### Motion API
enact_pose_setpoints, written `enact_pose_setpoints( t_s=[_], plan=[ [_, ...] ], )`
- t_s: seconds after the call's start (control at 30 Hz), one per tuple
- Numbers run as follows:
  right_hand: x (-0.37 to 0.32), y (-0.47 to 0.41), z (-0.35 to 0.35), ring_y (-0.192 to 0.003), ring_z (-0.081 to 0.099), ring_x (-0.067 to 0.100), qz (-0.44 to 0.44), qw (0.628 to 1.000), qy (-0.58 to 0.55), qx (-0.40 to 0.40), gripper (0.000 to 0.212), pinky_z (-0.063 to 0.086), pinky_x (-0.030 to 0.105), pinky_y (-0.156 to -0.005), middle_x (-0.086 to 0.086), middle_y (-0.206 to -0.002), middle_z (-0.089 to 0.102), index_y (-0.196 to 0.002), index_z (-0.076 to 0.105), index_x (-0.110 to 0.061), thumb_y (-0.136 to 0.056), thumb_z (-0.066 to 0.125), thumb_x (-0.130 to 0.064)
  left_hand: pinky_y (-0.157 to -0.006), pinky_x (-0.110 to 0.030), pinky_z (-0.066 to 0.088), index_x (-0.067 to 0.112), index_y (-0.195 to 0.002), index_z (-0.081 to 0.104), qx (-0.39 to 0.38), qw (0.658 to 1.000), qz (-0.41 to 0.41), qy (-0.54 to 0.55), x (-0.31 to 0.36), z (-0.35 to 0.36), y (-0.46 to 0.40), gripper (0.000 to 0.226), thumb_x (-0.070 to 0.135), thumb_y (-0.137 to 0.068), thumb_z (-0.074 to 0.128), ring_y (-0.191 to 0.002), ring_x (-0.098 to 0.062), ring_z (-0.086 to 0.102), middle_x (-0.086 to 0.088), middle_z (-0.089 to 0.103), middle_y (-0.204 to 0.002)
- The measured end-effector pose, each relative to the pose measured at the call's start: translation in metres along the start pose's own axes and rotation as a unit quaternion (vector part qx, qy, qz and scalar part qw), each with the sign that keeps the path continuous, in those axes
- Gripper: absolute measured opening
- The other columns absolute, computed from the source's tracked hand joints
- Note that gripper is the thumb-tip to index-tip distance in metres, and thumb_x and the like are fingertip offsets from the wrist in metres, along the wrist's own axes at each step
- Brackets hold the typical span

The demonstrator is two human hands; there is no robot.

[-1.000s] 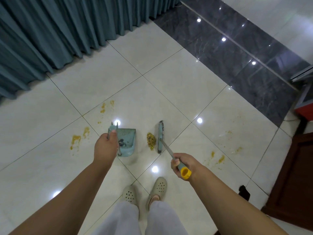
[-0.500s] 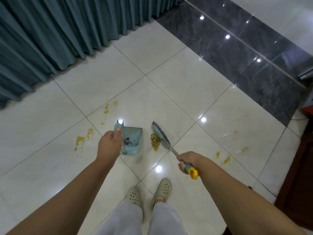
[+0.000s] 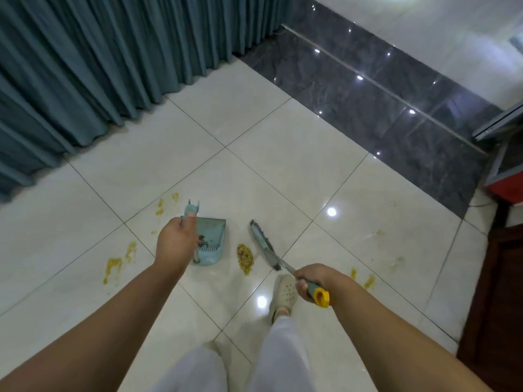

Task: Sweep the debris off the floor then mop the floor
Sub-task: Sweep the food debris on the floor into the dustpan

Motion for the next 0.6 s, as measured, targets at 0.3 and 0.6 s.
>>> enact_pose_setpoints(
  t_s=[0.3,0.6],
  plan=[
    [-0.101,-0.013,-0.109,-0.024,0.036,0.011,-0.002,0.998,-0.061,0.008,0.015,0.034,0.012,-0.028,0.007,-0.040,0.045,-0.081,0.047,-0.002,-0.095,0.049,-0.007,-0.058,-0.032,0.039,0.001,-0.076,0.056,0.014,0.998,0.029,-0.045,0.087,0.112,-0.040,0.055,0.047,-0.096,0.035,-0.055,-0.024,0.048,-0.011,0.056,-0.064],
    [-0.220,-0.042,-0.265,-0.021,0.035,0.011,-0.043,0.991,-0.108,0.059,0.016,0.034,0.010,-0.027,0.010,-0.061,0.039,-0.084,0.046,0.000,-0.098,0.047,-0.008,-0.064,-0.042,0.048,0.005,-0.077,0.057,0.030,0.998,0.033,-0.053,0.153,0.222,-0.078,0.048,0.041,-0.098,0.035,-0.062,-0.028,0.052,-0.013,0.058,-0.069]
  ],
)
Point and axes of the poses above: each hand's wrist, its own y-axis away from the middle knuckle, its own z-axis out of the palm, x = y × z, the point moved 7 cm from there along -y, towards the middle knuckle
